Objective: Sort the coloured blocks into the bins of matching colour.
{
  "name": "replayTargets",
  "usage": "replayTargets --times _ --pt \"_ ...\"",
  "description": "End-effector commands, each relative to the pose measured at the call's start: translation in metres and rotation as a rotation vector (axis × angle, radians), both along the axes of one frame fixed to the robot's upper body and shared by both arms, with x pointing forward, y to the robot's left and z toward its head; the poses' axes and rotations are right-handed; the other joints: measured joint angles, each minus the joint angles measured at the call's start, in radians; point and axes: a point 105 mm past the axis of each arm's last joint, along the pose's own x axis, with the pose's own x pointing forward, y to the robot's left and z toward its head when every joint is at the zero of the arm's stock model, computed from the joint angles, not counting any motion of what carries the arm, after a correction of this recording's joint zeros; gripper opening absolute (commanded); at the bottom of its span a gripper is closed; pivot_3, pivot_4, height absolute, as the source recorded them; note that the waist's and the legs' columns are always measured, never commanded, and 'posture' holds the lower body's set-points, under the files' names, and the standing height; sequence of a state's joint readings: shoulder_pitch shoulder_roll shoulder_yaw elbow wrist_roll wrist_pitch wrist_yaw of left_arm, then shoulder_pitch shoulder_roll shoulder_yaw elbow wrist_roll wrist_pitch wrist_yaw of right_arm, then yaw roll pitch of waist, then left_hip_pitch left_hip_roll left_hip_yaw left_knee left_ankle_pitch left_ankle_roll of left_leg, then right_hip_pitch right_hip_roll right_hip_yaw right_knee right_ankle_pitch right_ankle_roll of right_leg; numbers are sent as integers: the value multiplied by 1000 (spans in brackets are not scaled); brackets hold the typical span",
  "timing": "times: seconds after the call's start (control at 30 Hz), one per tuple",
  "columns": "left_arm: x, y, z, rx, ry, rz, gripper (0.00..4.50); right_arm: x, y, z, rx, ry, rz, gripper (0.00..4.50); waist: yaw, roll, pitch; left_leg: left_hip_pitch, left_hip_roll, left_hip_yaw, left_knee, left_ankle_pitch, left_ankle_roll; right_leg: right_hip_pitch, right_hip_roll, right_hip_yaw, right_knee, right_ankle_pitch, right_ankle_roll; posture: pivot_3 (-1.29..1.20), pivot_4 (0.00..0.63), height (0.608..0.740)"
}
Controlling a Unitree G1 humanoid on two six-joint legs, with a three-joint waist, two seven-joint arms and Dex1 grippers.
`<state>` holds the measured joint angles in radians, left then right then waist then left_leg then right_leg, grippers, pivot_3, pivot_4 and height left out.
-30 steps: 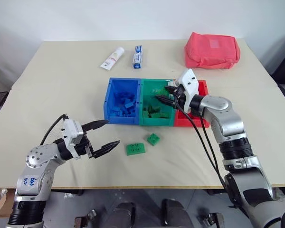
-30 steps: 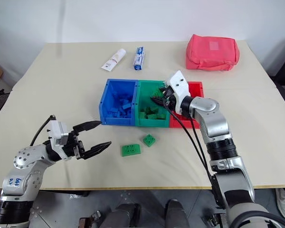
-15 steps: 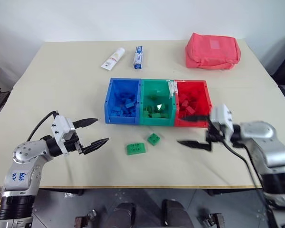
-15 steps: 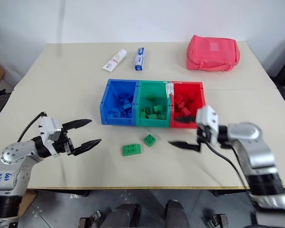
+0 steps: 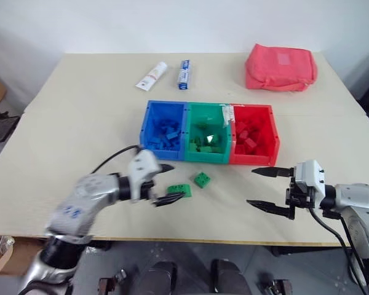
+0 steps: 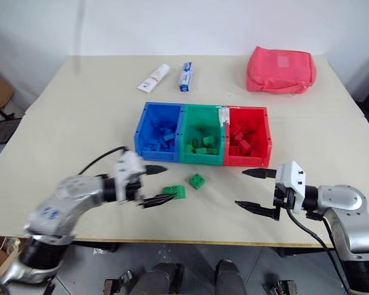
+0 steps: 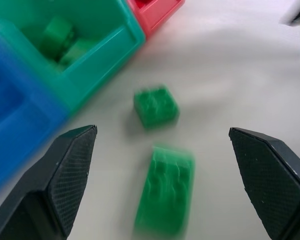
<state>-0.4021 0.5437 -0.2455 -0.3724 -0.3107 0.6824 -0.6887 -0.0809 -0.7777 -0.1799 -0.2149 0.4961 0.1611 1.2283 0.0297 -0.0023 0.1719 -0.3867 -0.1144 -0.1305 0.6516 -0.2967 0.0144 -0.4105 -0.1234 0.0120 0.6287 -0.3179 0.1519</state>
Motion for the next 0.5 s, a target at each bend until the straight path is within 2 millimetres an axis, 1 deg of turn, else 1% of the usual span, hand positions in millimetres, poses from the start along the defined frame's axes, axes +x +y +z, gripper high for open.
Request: replayTargets --times 0.03,0.07,0.13,0.27,0.43,0.5 --pt "10 -15 -3 25 11 43 4500 -10 0 15 -4 -65 4 4459 -1 0 0 0 0 0 0 0 0 0 0 0 0 0 0 0 150 740" --pt "12 -20 -4 27 8 36 4500 -13 1 16 -7 -66 6 4459 -4 0 0 0 0 0 -1 0 0 0 1 1 0 0 0 0 150 740" --pt "16 -26 -8 52 0 37 4500 -16 2 17 -18 -71 8 4459 -5 0 0 0 1 2 -1 0 0 -1 3 2 0 0 0 0 150 740" --pt "21 -41 -17 92 1 28 4500 -28 -3 12 -56 -67 -1 4459 0 -1 0 1 4 3 0 -1 -1 -1 6 4 0 0 0 0 150 740" --pt "28 -47 -26 146 -8 37 4500 -37 -7 8 -51 -61 -64 4459 4 -2 1 1 3 4 0 -1 -1 -1 7 6 -1 1 1 0 150 740" --pt "28 -49 -23 125 -17 25 4500 -41 -8 5 -47 -50 -81 4459 7 -2 1 1 3 4 0 -1 -1 -1 7 7 -1 1 1 0 150 740"
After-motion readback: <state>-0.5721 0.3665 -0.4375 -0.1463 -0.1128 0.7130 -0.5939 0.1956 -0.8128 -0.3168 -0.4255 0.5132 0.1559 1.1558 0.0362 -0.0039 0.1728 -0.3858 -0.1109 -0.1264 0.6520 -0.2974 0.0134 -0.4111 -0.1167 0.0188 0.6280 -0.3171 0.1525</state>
